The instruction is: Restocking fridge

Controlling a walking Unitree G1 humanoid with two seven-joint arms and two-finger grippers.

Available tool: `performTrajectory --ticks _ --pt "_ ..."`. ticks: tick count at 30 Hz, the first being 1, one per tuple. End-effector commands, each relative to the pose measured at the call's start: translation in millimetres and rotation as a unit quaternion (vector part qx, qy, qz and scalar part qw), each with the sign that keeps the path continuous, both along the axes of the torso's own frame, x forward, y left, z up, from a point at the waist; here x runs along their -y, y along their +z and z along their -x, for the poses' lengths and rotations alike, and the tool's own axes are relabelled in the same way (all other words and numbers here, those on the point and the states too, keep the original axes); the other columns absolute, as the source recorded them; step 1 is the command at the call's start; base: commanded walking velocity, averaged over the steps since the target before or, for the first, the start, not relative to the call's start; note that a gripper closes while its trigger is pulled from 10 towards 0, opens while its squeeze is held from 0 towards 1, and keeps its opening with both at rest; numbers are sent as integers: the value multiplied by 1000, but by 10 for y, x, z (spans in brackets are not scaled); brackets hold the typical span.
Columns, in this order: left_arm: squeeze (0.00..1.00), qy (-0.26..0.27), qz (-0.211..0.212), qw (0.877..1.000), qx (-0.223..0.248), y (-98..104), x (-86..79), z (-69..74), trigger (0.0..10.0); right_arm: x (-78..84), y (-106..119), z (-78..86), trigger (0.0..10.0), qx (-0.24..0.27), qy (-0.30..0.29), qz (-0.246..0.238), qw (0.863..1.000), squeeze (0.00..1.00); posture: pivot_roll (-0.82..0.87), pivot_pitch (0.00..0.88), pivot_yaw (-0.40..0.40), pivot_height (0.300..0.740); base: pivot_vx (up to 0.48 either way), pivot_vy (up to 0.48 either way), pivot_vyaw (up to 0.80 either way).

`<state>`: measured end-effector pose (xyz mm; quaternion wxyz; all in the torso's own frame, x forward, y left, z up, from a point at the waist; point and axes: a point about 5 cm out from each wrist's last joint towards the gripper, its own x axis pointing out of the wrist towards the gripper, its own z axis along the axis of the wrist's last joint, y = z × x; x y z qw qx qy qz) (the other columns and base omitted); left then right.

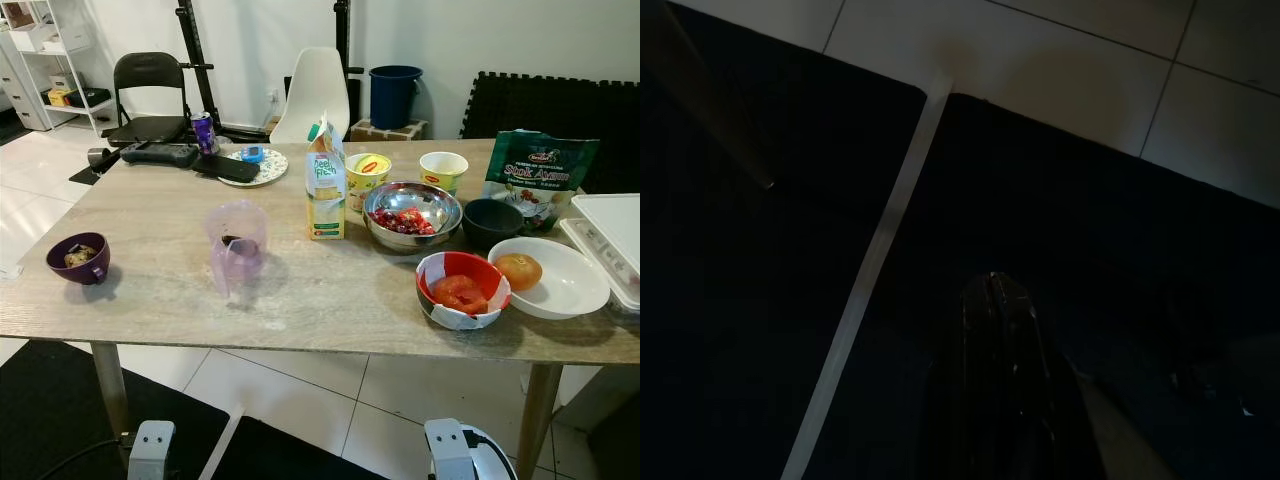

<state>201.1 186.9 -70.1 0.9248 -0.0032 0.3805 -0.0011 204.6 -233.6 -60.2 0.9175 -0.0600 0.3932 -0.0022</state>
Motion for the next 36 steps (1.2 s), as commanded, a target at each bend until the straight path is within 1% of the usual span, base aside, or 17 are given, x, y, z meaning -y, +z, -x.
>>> performTrajectory --ticks 1,3,6,8,10,12,14,15,18,21,23,26,28,30,32,34,36 --pt "0 9 -6 1000 -7 -24 -15 44 10000 -12 -16 27 10000 -4 8 3 1000 0 -18 63 63 740 0 0 0" --pt "0 5 1 1000 -5 -23 1 44 10000 -4 -3 12 10000 4 -1 0 1000 0 -21 67 67 740 0 0 0" --pt "0 -25 0 1000 -3 -14 28 29 10000 -2 13 -12 10000 12 -9 -5 1000 0 -27 65 60 740 0 0 0" --pt "0 -22 -10 1000 -5 -13 10 24 10000 -21 0 1 10000 5 2 -2 1000 0 -22 63 55 740 0 0 0" --pt "0 -1 -9 1000 -6 -19 -4 36 10000 -26 -19 27 10000 -3 9 3 1000 0 -15 66 65 740 0 0 0" --pt "0 -10 1 1000 1 -7 9 21 10000 -21 -22 38 10000 0 -1 -2 1000 0 -17 66 61 740 0 0 0" --pt "0 -16 -4 1000 2 0 2 12 10000 -23 -23 38 10000 0 0 -3 1000 0 -13 60 51 740 0 0 0" --pt "0 -8 -11 1000 0 2 -23 9 10000 -27 -29 46 10000 -5 7 0 1000 0 -8 68 53 740 0 0 0" --pt "0 4 -7 1000 2 3 -36 10 10000 -18 -27 45 10000 -6 8 3 1000 0 -8 68 62 740 0 0 0" --pt "0 -12 -2 1000 6 15 -21 -6 10000 -2 -9 21 10000 0 0 0 1000 0 -11 71 62 740 0 0 0" --pt "0 -25 -12 1000 2 13 -21 -7 10000 -5 -9 17 10000 -2 6 3 1000 0 -6 70 61 740 0 0 0" --pt "0 -20 -15 1000 -2 5 -20 4 10000 1 -12 25 10000 -3 3 4 1000 0 -7 72 65 740 0 0 0" --pt "0 -28 -6 1000 3 4 19 9 10000 9 -8 25 10000 1 -3 0 1000 0 -9 74 63 740 0 0 0" --pt "0 -29 -5 1000 4 5 32 7 10000 2 -16 35 10000 -2 2 0 1000 0 -9 70 49 740 0 0 0" --pt "0 -18 -8 1000 3 0 25 12 10000 -1 -29 54 10000 -8 6 3 1000 0 -7 74 50 740 0 0 0" --pt "0 -5 -1 1000 10 13 30 -5 10000 6 -26 54 10000 -6 4 2 1000 0 -21 85 63 740 0 0 0" --pt "0 -22 1 1000 18 38 48 -44 10000 4 -10 26 10000 1 -2 -2 1000 0 -26 83 54 740 0 0 0"
